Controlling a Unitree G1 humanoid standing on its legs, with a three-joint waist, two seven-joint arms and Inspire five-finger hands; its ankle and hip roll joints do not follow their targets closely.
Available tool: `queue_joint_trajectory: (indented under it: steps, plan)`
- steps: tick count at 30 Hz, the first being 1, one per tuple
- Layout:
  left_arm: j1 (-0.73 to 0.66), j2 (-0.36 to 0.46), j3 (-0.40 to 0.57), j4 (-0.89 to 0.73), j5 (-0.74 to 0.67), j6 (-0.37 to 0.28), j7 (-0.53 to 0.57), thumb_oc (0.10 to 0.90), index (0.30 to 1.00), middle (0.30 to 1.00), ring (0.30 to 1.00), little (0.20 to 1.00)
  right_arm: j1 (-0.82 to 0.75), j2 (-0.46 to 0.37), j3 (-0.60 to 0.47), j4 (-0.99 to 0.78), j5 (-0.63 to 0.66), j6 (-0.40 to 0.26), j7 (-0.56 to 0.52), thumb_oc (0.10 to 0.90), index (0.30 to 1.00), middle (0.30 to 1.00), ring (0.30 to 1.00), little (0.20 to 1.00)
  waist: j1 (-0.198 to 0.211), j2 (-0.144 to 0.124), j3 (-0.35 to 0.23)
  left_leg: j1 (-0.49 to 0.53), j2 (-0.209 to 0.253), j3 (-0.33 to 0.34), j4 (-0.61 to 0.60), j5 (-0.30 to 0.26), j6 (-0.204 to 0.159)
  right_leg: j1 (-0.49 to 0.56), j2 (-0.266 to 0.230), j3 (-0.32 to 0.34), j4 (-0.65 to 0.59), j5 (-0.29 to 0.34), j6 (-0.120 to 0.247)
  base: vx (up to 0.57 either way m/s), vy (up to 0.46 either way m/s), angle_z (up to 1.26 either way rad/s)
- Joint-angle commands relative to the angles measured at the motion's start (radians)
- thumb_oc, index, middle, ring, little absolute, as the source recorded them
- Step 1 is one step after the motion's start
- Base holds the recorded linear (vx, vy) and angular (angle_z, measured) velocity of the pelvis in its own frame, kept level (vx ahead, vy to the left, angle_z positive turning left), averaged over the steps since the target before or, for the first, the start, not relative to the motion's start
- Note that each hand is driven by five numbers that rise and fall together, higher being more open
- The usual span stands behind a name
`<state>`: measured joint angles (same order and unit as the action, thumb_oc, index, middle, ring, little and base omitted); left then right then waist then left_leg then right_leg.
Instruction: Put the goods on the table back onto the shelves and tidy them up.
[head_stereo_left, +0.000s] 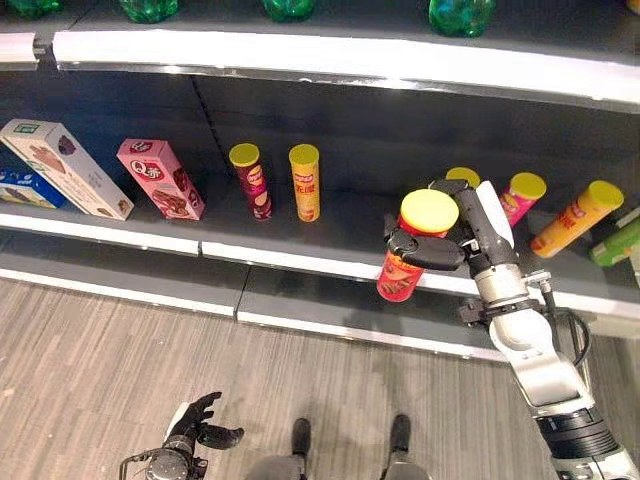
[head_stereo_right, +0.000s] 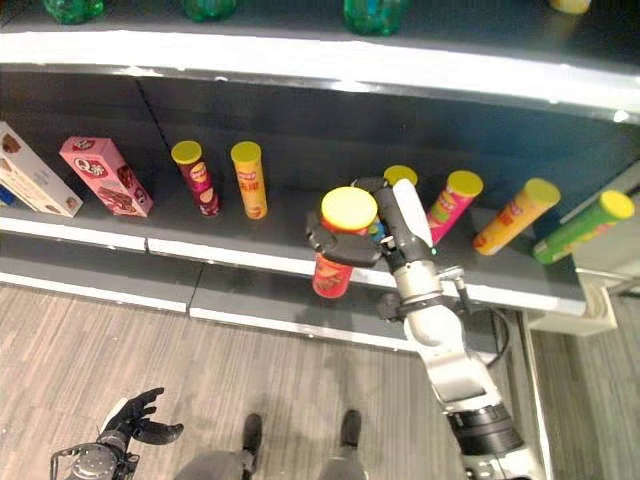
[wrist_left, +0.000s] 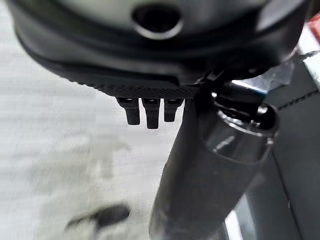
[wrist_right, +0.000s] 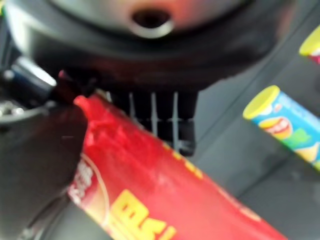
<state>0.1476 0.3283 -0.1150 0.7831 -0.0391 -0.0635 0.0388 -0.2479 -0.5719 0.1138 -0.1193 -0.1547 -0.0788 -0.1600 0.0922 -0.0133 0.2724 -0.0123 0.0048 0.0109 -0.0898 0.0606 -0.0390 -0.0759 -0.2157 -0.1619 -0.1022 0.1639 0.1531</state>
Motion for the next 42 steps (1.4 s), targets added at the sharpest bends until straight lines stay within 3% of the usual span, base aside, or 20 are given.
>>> queue_joint_trajectory:
  steps: [1, 11, 12, 17, 19, 36, 42]
  plan:
    - [-0.007, 0.028, -0.035, -0.002, -0.037, -0.027, 0.025, 0.8, 0.9, 0.9, 0.9, 0.9, -0.133, -0.024, -0.045, -0.053, -0.049, -0.062, -0.108, 0.4, 0.3, 0.3, 0.3, 0.3, 0.023, 0.02, -0.063, -0.038, 0.06, -0.022, 0.015, -0.035, -0.03, 0.046, -0.028, -0.044, 0.019, -0.059, 0.05, 0.0, -0.075, 0.26]
    - [-0.029, 0.045, -0.081, -0.01, -0.061, -0.035, 0.069, 0.8, 0.9, 0.9, 0.9, 0.9, -0.299, 0.001, 0.025, 0.054, -0.185, -0.021, -0.255, 0.4, 0.3, 0.3, 0.3, 0.3, 0.076, 0.053, 0.019, -0.129, 0.064, -0.081, 0.039, -0.012, -0.041, -0.003, -0.037, -0.095, 0.069, -0.084, 0.043, -0.06, -0.03, 0.23]
    - [-0.039, 0.057, -0.095, -0.019, -0.069, -0.044, 0.089, 0.8, 0.9, 0.9, 0.9, 0.9, -0.363, -0.012, 0.019, 0.099, -0.227, 0.003, -0.324, 0.4, 0.3, 0.3, 0.3, 0.3, 0.097, 0.073, 0.047, -0.161, 0.059, -0.097, 0.048, -0.004, -0.042, -0.03, -0.048, -0.107, 0.099, -0.092, 0.042, -0.08, -0.019, 0.24]
    - [-0.051, 0.065, -0.114, -0.034, -0.083, -0.058, 0.115, 0.8, 0.9, 0.9, 0.9, 0.9, -0.443, -0.039, -0.024, 0.161, -0.273, 0.033, -0.436, 0.4, 0.3, 0.3, 0.3, 0.3, 0.115, 0.106, 0.073, -0.202, 0.048, -0.117, 0.053, 0.006, -0.042, -0.063, -0.064, -0.121, 0.121, -0.099, 0.043, -0.05, -0.001, 0.21]
    - [-0.062, 0.067, -0.132, -0.044, -0.084, -0.063, 0.121, 0.8, 0.9, 0.9, 0.9, 0.9, -0.495, -0.061, -0.054, 0.179, -0.291, 0.051, -0.501, 0.4, 0.3, 0.3, 0.3, 0.3, 0.123, 0.131, 0.095, -0.228, 0.04, -0.126, 0.058, 0.01, -0.042, -0.083, -0.073, -0.124, 0.128, -0.099, 0.045, -0.05, 0.013, 0.06]
    - [-0.097, 0.07, -0.188, -0.127, -0.118, -0.105, 0.142, 0.8, 0.9, 0.9, 0.9, 0.9, -0.699, -0.18, -0.116, 0.307, -0.256, 0.093, -0.705, 0.4, 0.3, 0.3, 0.3, 0.3, 0.168, 0.219, 0.114, -0.338, -0.007, -0.143, 0.022, 0.044, -0.05, -0.159, -0.103, -0.146, 0.073, -0.059, 0.073, 0.0, 0.008, 0.02]
    - [-0.103, 0.065, -0.206, -0.135, -0.113, -0.106, 0.141, 0.8, 0.9, 0.9, 0.9, 0.9, -0.716, -0.201, -0.104, 0.316, -0.252, 0.099, -0.709, 0.4, 0.3, 0.3, 0.3, 0.3, 0.174, 0.222, 0.114, -0.36, -0.018, -0.152, 0.022, 0.045, -0.046, -0.165, -0.107, -0.155, 0.064, -0.055, 0.077, 0.04, 0.006, 0.07]
